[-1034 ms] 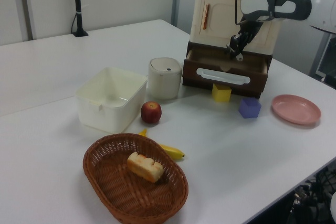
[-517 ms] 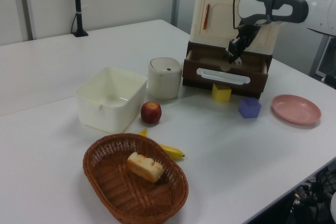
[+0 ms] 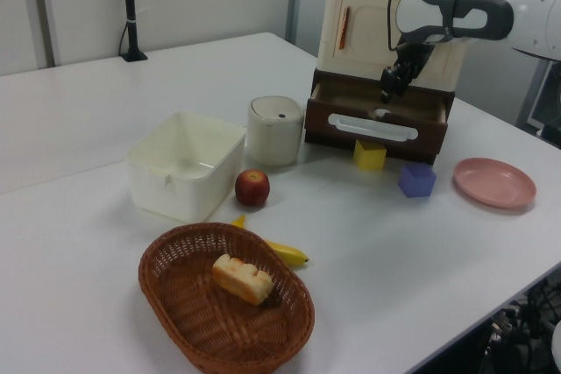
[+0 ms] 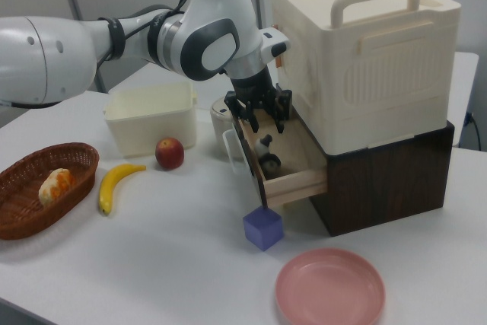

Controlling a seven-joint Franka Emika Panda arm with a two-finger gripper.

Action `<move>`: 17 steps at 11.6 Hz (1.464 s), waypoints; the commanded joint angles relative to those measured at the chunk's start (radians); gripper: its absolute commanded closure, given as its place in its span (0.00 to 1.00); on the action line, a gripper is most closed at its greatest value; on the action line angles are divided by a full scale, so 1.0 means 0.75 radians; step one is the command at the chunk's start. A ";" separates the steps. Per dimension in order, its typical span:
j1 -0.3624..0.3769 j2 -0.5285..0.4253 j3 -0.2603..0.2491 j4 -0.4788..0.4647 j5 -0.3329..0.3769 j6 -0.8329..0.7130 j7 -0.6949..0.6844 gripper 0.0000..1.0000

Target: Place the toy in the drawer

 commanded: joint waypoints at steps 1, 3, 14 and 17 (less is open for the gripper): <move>0.009 -0.014 0.000 -0.028 -0.031 0.012 0.004 0.27; 0.009 -0.016 0.004 -0.028 -0.031 0.012 0.006 0.27; 0.328 -0.270 0.082 -0.006 0.012 -0.636 0.707 0.00; 0.424 -0.278 -0.026 -0.010 -0.025 -0.638 0.926 0.00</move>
